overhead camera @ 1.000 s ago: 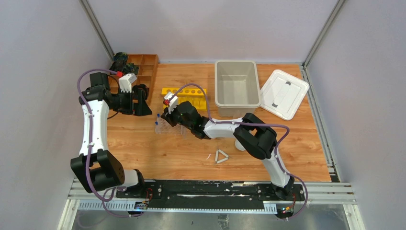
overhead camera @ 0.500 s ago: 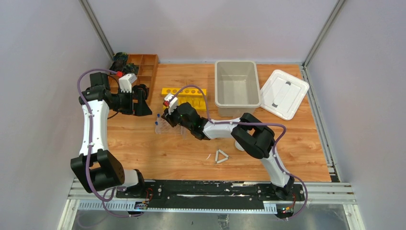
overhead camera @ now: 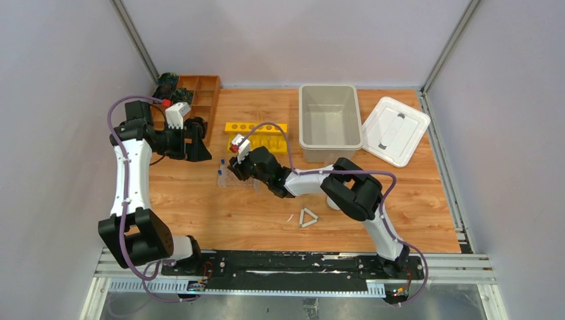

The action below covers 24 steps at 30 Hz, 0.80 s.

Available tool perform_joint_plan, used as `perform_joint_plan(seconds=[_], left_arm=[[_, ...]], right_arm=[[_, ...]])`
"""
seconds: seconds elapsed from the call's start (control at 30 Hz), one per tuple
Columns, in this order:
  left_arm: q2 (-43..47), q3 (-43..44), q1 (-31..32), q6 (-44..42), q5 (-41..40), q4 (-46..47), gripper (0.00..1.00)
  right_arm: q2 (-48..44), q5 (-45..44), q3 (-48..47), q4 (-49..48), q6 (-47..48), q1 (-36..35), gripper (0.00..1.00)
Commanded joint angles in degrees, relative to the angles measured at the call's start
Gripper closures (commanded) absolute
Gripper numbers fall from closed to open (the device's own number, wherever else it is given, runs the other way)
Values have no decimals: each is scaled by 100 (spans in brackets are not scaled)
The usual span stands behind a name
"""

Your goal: Organize the chemistry lab equipment

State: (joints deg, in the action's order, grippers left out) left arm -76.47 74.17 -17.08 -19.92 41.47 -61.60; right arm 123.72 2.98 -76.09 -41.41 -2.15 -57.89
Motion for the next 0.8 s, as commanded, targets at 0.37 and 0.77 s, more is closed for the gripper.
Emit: perform_joint_plan(seconds=[0.37, 0.77], left_arm=[[169, 108, -16, 4, -25, 34, 0], [264, 90, -17, 70, 1, 34, 0]], right_arm=[[-1338, -292, 965, -437, -494, -56, 58], [-2132, -1965, 1043, 2553, -2145, 50, 60]])
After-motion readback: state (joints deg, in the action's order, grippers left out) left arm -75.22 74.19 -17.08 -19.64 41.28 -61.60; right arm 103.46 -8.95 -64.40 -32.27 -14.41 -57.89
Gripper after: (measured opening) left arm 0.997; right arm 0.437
